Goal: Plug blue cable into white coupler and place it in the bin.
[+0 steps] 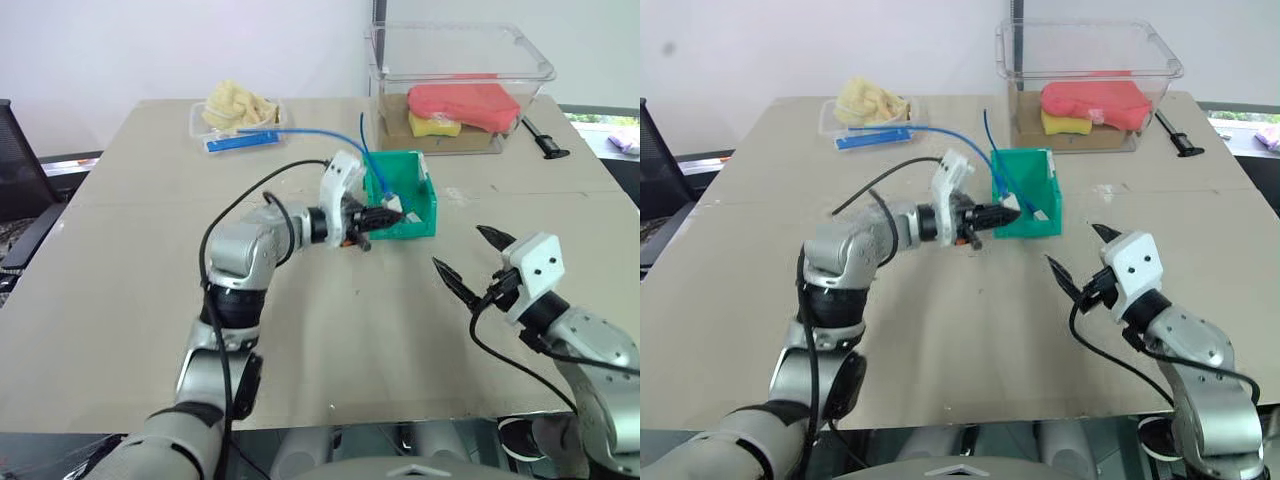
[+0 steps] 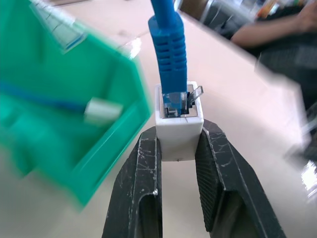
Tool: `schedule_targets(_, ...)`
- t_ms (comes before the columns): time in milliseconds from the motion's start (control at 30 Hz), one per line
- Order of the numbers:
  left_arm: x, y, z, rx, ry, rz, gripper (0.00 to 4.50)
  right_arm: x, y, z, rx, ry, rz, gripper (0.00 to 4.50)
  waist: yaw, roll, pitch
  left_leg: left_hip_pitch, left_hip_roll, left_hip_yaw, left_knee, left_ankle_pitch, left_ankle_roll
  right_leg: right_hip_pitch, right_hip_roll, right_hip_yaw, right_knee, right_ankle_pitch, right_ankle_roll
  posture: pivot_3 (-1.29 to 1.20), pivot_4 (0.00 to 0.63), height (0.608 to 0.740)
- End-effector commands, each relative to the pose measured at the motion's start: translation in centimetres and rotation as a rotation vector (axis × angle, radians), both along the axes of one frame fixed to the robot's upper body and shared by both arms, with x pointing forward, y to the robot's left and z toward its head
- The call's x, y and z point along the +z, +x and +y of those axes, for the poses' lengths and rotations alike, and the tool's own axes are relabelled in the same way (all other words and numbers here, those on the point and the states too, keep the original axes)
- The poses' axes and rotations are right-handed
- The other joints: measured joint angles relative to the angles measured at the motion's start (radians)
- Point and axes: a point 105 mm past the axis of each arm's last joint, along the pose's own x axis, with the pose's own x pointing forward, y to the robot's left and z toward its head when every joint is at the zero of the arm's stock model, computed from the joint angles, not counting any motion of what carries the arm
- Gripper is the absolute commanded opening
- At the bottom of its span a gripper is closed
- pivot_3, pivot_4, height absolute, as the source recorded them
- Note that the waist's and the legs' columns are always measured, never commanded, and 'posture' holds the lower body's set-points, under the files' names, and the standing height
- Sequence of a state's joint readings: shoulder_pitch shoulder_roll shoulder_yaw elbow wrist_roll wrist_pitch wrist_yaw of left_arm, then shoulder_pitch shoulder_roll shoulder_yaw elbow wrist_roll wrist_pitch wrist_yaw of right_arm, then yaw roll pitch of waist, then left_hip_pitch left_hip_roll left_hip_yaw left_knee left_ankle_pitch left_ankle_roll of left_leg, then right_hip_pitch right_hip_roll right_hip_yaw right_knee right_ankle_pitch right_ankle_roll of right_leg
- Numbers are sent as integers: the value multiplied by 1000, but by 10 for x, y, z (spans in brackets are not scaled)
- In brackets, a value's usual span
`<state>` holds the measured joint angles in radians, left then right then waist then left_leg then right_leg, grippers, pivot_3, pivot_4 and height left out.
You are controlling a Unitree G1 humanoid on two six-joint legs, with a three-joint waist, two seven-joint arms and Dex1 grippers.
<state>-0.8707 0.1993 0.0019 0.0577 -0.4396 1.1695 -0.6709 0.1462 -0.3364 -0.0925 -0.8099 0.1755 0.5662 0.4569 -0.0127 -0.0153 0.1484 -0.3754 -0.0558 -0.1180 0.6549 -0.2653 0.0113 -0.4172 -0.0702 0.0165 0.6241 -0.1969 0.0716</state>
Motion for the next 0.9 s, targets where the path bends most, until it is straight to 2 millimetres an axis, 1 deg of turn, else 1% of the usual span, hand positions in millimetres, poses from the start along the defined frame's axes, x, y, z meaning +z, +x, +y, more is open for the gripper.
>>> schedule_targets(33,10,18,-11,63,43,25,350,15,-7,1,-43,-5,-86,4419,-3,0,0,0,0,0,0,1,-2,0,0,0,0,0,0,0,150,740)
schedule_targets(133,13,41,-20,155,62,51,350,16,-10,-2,-55,2,-97,4419,1,-1,1,0,-1,1,0,2,-4,0,0,1,-1,0,0,0,150,740)
schedule_targets(200,13,50,-25,181,69,82,350,16,-12,-3,-55,4,-99,4419,2,-2,2,0,-1,1,-1,2,-4,0,0,1,-1,0,0,0,150,740)
schedule_targets(233,15,54,-27,190,65,91,1401,16,-13,-4,-56,1,-100,4500,2,-2,2,-1,-1,1,-1,2,-4,0,0,0,-2,0,0,0,150,740)
schedule_targets(267,18,55,-31,178,66,91,1742,16,-14,-5,-56,8,-100,4500,2,-2,3,-1,-1,2,-1,2,-4,0,0,-1,-2,0,0,0,150,740)
schedule_targets(333,23,55,-36,162,55,102,2792,17,-16,-6,-58,17,-102,4500,0,-2,3,-1,-1,3,-1,2,-4,0,0,0,-2,0,0,0,150,740)
schedule_targets(367,24,55,-36,160,57,106,3195,18,-16,-7,-60,18,-104,4500,-1,-2,3,-1,-1,3,-1,2,-4,-1,-1,0,-2,0,0,0,150,740)
schedule_targets(400,24,56,-35,161,61,108,3807,18,-16,-8,-60,18,-104,4500,-1,-2,4,-1,-1,3,-1,2,-4,-1,-1,0,-2,0,0,0,150,740)
schedule_targets(433,25,54,-34,155,53,118,4251,18,-15,-8,-60,18,-104,4500,-1,-2,4,-2,-1,3,-2,2,-4,-2,-1,0,-2,0,0,0,150,740)
schedule_targets(467,26,52,-33,147,43,130,4478,18,-15,-9,-60,18,-104,4500,-1,-2,4,-2,-1,3,-2,2,-4,-2,-1,1,-2,0,0,0,150,740)
schedule_targets(567,35,42,-23,107,-5,124,4478,18,-15,-9,-46,24,-97,4500,-2,-2,5,-2,-1,3,-2,2,-4,-2,-1,1,-2,0,0,0,150,740)
schedule_targets(633,47,27,-14,52,-56,60,4478,21,-13,-11,-40,40,-101,4500,-7,-1,6,-2,1,3,-2,2,-4,-3,-1,3,-1,0,-1,0,150,740)
schedule_targets(667,50,20,-5,47,-69,-11,4478,22,-11,-11,-23,42,-104,4500,-8,-1,6,-2,1,3,-2,2,-4,-3,0,3,-1,1,-2,0,150,740)
schedule_targets(733,49,9,13,68,-71,-143,4478,27,-8,-10,15,50,-108,4500,-18,-1,6,-2,3,4,-3,2,-4,-5,0,5,0,2,-4,0,150,740)
schedule_targets(800,50,0,22,73,-83,-251,4478,29,-6,-10,42,54,-109,4500,-16,-2,6,-1,4,5,-3,2,-4,-5,0,6,0,3,-4,0,150,740)
schedule_targets(900,47,-14,38,88,-103,-386,4478,33,-2,-13,88,40,-104,4500,1,-1,7,-2,4,5,-3,2,-4,-5,0,6,0,3,-5,0,150,740)
